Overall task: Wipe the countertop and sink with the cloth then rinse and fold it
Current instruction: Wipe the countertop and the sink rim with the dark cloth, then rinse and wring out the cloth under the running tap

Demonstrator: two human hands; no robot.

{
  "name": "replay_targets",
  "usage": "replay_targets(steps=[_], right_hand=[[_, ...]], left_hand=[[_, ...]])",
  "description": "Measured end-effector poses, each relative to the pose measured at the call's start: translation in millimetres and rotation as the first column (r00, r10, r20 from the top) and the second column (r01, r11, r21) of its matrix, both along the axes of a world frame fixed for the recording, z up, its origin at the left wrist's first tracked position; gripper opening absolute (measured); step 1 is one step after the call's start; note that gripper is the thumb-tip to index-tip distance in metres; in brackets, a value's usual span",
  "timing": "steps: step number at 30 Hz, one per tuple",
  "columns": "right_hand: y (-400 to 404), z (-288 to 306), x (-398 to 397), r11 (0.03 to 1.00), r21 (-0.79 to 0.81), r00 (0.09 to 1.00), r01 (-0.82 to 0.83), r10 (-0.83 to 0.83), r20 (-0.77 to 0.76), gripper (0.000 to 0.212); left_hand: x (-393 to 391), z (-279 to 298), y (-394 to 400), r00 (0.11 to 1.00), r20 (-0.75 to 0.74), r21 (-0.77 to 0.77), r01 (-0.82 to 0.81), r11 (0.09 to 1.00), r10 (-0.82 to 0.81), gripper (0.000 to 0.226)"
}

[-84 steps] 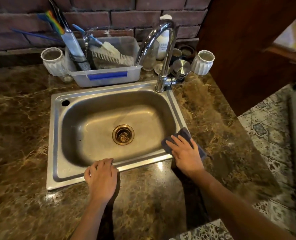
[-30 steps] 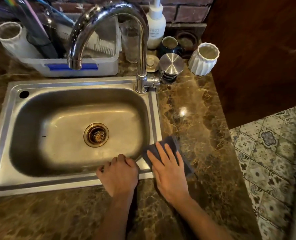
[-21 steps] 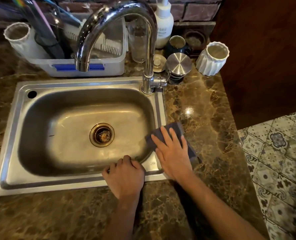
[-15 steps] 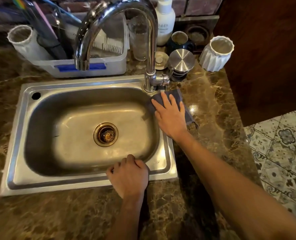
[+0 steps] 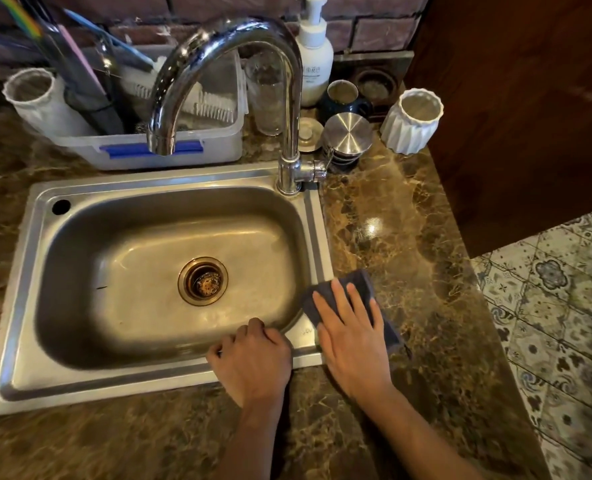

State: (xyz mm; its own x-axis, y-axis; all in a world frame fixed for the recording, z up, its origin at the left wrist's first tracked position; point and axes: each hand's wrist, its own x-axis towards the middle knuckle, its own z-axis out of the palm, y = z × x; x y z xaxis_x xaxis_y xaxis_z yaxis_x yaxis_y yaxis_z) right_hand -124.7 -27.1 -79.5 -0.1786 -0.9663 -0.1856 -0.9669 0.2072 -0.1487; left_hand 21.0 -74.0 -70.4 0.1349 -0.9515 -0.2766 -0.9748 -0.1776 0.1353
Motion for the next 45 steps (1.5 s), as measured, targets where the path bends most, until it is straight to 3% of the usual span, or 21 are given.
replay_targets(steps=[5,9,12,14,15,17,21,24,28,34,40,45], right_hand=[[-78,-3,-24,0.991,-0.057,0.992,0.124,-0.125,-0.014,0.054],[-84,-5,-23,0.986,-0.080,0.988,0.146,-0.150,-0.037,0.054],[-84,-3,-23,0.984,-0.084,0.987,0.156,-0.158,-0.017,0.055],[-85,-3,-22,0.983,-0.084,0.987,0.162,-0.164,-0.006,0.055],[-85,-3,-22,0.983,-0.085,0.987,0.162,-0.163,-0.001,0.056],[-85,-1,-22,0.980,-0.108,0.986,0.166,-0.166,0.008,0.055],[-86,1,-22,0.978,-0.130,0.986,0.165,-0.163,0.027,0.053],[-87,2,-22,0.978,-0.117,0.985,0.170,-0.168,0.026,0.047],[-91,2,-24,0.975,-0.128,0.984,0.179,-0.178,0.021,0.046],[-93,0,-27,0.984,-0.112,0.990,0.141,-0.142,0.000,0.053],[-93,0,-28,0.983,-0.104,0.988,0.154,-0.151,0.029,0.054],[-92,-2,-28,0.983,-0.087,0.986,0.161,-0.157,0.052,0.055]], left_hand=[[1,-5,0,1.000,0.017,-0.016,0.007,1.000,-0.006,0.031],[1,-4,2,0.999,0.018,0.032,0.034,0.999,-0.034,0.031],[-1,0,-4,0.994,-0.075,0.118,-0.074,0.990,0.084,0.025],[-10,2,-20,0.904,-0.357,0.087,-0.221,0.971,0.237,0.018],[-19,8,-32,0.801,-0.537,0.079,-0.264,0.961,0.265,0.024],[-46,26,-61,0.651,-0.746,0.000,-0.209,0.978,0.140,0.034],[-102,62,-126,0.451,-0.891,-0.037,0.031,0.999,-0.047,0.059],[-124,70,-153,0.391,-0.916,-0.009,0.197,0.980,-0.087,0.069],[-134,63,-157,0.405,-0.910,0.026,0.265,0.964,-0.087,0.072],[-142,63,-155,0.432,-0.899,0.034,0.229,0.973,-0.070,0.073],[-147,65,-160,0.528,-0.828,-0.002,0.335,0.942,-0.190,0.072],[-143,61,-158,0.551,-0.813,0.029,0.362,0.932,-0.189,0.074]])
